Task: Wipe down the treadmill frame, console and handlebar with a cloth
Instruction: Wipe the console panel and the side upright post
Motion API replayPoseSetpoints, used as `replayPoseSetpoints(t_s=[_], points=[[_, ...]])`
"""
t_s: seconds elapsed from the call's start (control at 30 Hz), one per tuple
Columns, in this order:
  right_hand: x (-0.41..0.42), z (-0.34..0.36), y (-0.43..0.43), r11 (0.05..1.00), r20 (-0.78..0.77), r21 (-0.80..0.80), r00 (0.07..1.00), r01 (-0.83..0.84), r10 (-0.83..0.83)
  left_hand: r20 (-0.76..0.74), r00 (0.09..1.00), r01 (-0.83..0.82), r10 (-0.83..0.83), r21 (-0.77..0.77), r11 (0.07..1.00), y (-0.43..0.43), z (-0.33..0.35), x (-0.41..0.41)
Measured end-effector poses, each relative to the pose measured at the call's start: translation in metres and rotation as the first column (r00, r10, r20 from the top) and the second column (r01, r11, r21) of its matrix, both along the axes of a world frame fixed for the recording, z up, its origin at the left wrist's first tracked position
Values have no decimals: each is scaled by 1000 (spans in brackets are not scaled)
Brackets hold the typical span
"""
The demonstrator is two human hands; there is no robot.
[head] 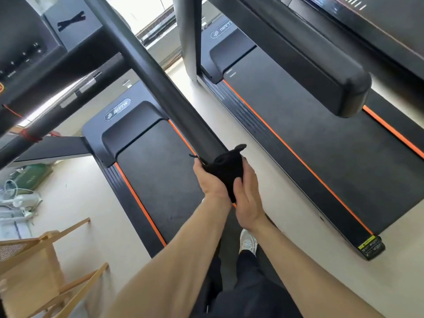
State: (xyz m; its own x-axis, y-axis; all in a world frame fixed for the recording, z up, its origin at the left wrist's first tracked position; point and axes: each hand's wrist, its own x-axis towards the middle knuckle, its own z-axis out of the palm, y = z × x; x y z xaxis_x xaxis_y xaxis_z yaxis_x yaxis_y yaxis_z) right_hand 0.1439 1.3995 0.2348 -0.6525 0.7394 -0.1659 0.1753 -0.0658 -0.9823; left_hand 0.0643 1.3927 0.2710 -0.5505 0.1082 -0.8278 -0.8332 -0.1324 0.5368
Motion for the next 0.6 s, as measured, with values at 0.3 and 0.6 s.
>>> replayPoseSetpoints(t_s=[0.3,0.6], points=[[-14,8,-10,988,38,-82,991,128,-126,94,994,58,-51,-67,996,-1,1,-14],[-78,45,81,912,345,-212,846,-352,407,-176,970,142,-166,-142,980,-12,-27,-1]])
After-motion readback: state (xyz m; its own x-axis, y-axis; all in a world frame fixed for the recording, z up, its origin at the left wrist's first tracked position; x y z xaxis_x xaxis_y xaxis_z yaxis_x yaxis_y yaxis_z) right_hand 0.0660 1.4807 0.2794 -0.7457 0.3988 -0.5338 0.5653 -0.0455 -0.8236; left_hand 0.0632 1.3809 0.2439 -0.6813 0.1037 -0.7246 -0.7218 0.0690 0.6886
